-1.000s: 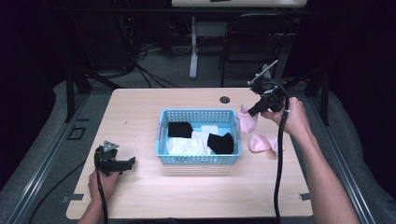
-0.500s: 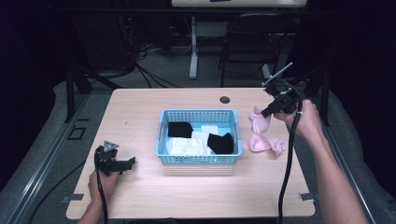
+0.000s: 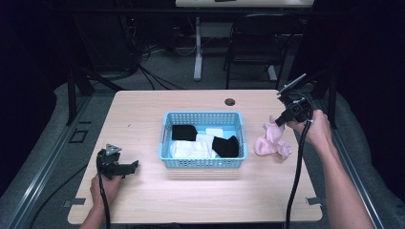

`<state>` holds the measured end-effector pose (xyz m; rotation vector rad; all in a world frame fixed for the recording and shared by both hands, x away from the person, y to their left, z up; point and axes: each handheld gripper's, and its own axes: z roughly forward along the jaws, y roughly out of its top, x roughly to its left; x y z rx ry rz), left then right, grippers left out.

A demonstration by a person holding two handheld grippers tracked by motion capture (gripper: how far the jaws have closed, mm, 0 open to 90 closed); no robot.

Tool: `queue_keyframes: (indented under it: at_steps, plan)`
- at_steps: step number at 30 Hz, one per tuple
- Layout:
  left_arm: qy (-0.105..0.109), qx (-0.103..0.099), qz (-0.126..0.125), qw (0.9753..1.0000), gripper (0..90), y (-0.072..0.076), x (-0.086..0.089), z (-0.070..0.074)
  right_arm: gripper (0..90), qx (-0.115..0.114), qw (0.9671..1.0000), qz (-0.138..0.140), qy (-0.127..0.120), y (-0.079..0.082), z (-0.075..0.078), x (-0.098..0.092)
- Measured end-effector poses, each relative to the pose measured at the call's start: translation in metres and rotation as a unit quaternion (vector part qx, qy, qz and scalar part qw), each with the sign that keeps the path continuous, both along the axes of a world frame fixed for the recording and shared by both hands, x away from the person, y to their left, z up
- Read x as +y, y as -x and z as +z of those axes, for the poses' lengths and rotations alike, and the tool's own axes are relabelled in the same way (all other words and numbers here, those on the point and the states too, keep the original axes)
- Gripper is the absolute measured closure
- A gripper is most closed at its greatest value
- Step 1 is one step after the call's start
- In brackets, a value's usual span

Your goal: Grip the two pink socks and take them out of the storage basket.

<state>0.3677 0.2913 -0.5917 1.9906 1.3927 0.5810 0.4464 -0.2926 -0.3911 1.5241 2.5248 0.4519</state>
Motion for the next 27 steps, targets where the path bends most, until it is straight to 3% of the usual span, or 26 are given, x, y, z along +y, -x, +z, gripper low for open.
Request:
queue_keyframes:
  at_steps: [4, 10, 12, 15, 22, 27]
  plan:
    - [0.0, 0.0, 0.0, 1.0, 2.3, 0.0, 0.0, 0.0, 83.9, 0.013, 0.9999, -0.005, 0.003, -0.002, -0.014, 0.0]
    - [0.002, -0.002, 0.002, 1.0, 2.3, 0.0, 0.0, 0.0, 83.8, 0.044, 0.999, -0.009, 0.004, -0.007, -0.057, 0.002]
    - [0.002, -0.002, 0.002, 1.0, 2.3, 0.0, 0.0, 0.0, 83.8, 0.05, 0.9987, -0.007, 0.005, -0.008, -0.062, 0.002]
    - [0.002, -0.001, 0.001, 1.0, 2.3, 0.0, 0.0, 0.0, 83.7, 0.059, 0.9982, -0.013, -0.002, -0.011, -0.082, 0.005]
    - [0.002, -0.001, 0.001, 1.0, 2.3, 0.0, 0.0, 0.0, 79.9, 0.069, 0.9975, -0.015, -0.009, -0.014, -0.097, 0.009]
    - [0.002, -0.001, 0.002, 1.0, 2.3, 0.0, 0.0, 0.0, 60.1, 0.08, 0.9965, -0.016, -0.013, -0.013, -0.099, 0.008]
